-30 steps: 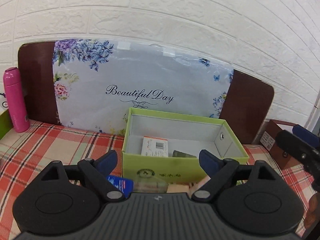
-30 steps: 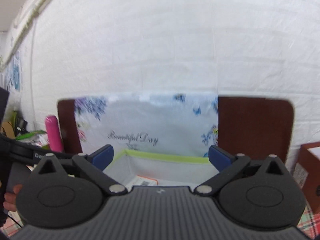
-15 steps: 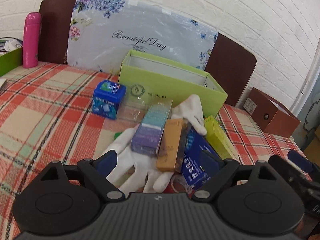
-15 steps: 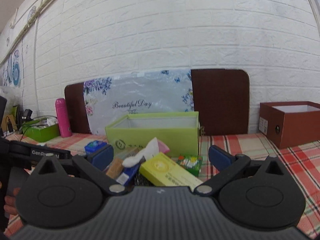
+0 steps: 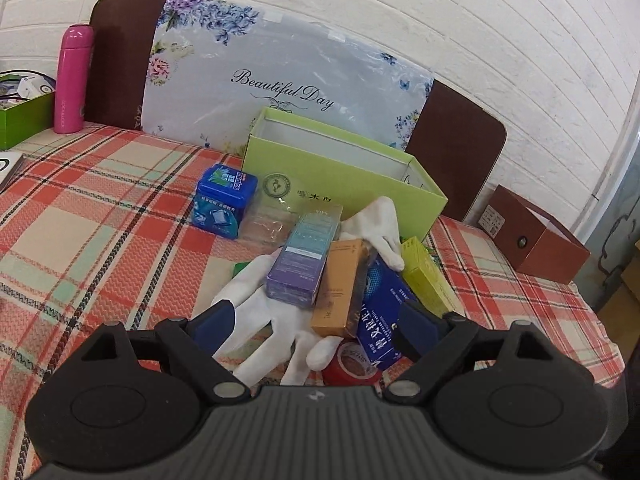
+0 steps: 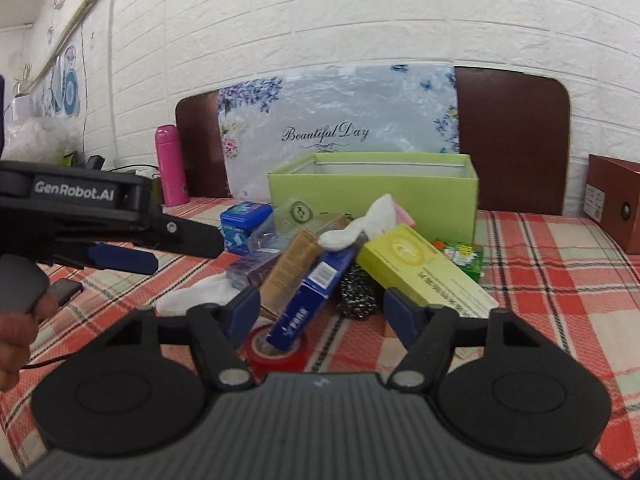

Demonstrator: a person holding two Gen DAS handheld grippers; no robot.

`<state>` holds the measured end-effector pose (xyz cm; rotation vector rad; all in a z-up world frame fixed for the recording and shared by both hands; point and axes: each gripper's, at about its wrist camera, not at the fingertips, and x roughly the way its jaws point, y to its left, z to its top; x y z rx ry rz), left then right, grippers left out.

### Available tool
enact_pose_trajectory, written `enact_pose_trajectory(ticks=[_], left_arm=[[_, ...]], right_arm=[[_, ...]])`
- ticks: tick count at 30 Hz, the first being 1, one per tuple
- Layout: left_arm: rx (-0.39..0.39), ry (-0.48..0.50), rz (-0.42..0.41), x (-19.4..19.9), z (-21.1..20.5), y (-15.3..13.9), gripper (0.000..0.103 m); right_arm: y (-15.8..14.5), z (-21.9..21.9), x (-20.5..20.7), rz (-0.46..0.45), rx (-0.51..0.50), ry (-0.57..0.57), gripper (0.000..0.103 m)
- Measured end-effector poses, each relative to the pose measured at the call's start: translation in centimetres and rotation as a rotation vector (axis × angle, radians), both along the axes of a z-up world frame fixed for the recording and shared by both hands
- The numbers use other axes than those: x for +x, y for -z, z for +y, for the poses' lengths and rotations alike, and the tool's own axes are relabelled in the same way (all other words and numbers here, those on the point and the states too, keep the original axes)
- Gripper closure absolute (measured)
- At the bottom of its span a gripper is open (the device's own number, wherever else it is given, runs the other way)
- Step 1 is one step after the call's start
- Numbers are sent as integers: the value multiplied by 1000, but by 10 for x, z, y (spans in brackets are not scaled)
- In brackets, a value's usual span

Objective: Organize objects
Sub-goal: 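Grasp blue medicine box with right gripper while left grasps tan box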

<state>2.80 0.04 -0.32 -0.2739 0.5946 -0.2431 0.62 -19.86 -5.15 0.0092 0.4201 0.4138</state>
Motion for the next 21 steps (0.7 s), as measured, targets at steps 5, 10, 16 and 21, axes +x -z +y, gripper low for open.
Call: enact_pose_trajectory(ticks=[5, 10, 16, 21], left_arm=[[25, 29, 29, 5, -7, 10, 11], [31, 80, 54, 19, -26, 19, 10], [66, 87, 54, 45, -47, 31, 13], [106, 76, 59, 62, -57, 36, 23]], right_arm=[[7, -15, 9, 61, 82, 33, 83], [14, -72, -16, 209, 277, 69, 86], [12, -93, -41, 175, 241, 182, 80], [6, -77, -48, 71, 86, 218, 52]])
